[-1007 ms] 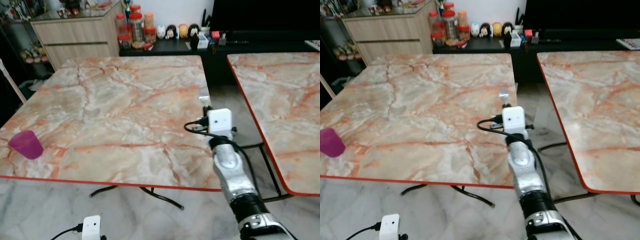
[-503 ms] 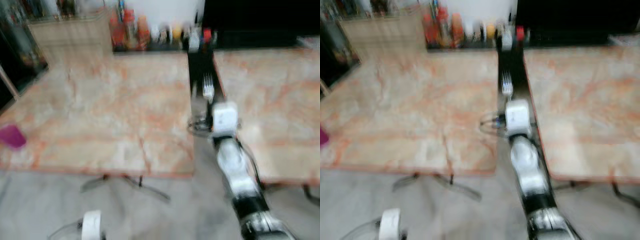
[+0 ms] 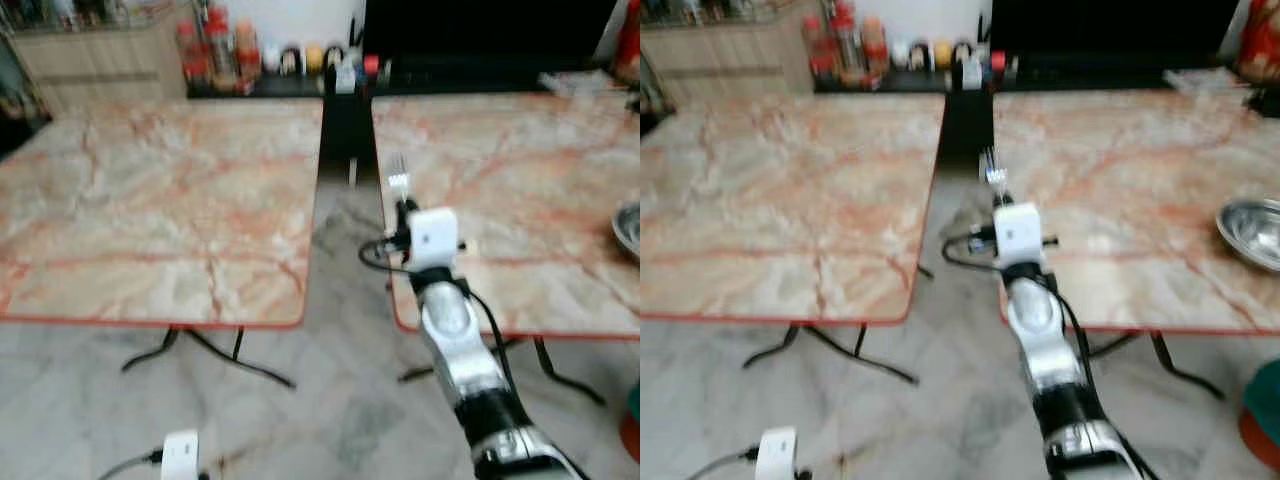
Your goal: Setting the table
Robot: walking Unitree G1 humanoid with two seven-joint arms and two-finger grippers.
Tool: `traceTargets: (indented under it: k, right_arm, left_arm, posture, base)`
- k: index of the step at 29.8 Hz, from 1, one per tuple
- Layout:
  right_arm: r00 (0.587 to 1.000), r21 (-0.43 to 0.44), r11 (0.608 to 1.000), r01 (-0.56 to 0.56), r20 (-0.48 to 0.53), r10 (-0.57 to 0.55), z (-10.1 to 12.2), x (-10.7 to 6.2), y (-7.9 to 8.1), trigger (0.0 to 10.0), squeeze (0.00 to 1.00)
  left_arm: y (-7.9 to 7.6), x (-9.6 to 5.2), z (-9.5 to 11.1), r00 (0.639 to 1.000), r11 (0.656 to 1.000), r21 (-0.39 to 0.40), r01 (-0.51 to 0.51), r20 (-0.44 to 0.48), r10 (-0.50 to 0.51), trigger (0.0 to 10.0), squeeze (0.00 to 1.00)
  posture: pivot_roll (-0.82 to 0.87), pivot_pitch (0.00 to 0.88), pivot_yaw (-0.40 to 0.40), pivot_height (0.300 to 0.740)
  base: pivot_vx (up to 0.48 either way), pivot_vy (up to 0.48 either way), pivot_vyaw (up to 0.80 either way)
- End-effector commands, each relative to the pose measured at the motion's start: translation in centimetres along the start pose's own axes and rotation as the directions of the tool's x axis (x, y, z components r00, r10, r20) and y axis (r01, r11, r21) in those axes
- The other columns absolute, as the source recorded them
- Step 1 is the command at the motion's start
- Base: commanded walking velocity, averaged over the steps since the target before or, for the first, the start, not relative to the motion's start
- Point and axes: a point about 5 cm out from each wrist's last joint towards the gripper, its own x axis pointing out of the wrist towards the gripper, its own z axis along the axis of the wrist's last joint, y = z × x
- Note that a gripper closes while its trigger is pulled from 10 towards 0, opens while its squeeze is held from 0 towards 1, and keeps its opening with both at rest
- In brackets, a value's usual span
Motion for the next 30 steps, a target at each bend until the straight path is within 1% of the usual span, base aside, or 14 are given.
traceTargets:
  k: [1, 12, 21, 25, 30]
  right_arm:
    - [1.0, -0.011, 1.0, 0.022, 0.01, -0.021, 0.3, 0.0, -0.8, 10.0, 0.0]
    - [0.999, -0.016, 0.999, 0.033, 0.006, -0.033, 0.2, -0.1, -1.2, 10.0, 0.0]
    - [0.999, -0.02, 0.998, 0.055, 0.001, -0.055, 0.2, 0.0, -1.8, 10.0, 0.0]
    - [0.997, -0.025, 0.997, 0.077, -0.002, -0.077, 0.1, 0.0, -2.5, 10.0, 0.0]
    - [0.996, -0.026, 0.996, 0.087, -0.003, -0.087, 0.1, 0.0, -2.8, 10.0, 0.0]
  left_arm:
    - [-0.4, 0.0, -0.1, 1.0, 1.0, -0.001, 0.009, -0.003, -0.009, 10.0, 0.0]
    - [-0.5, 0.0, -0.1, 1.0, 1.0, -0.001, 0.013, -0.001, -0.013, 10.0, 0.0]
    - [-0.4, 0.0, -0.2, 1.0, 1.0, -0.004, 0.009, -0.002, -0.009, 10.0, 0.0]
    - [-0.4, -0.1, -0.3, 1.0, 1.0, -0.004, 0.01, -0.005, -0.01, 10.0, 0.0]
    - [-0.4, -0.1, -0.3, 1.0, 1.0, -0.003, 0.011, -0.005, -0.011, 10.0, 0.0]
  posture:
    - [-0.02, 0.018, 0.068, 0.74]
    - [-0.03, 0.024, 0.068, 0.74]
    - [-0.02, 0.028, 0.067, 0.74]
    - [-0.03, 0.03, 0.069, 0.74]
    - [-0.03, 0.03, 0.07, 0.74]
  base:
    - [0.0, -0.337, 0.0]
    - [0.0, -0.336, 0.0]
    - [0.0, -0.335, 0.0]
    - [0.0, -0.334, 0.0]
    - [0.0, -0.335, 0.0]
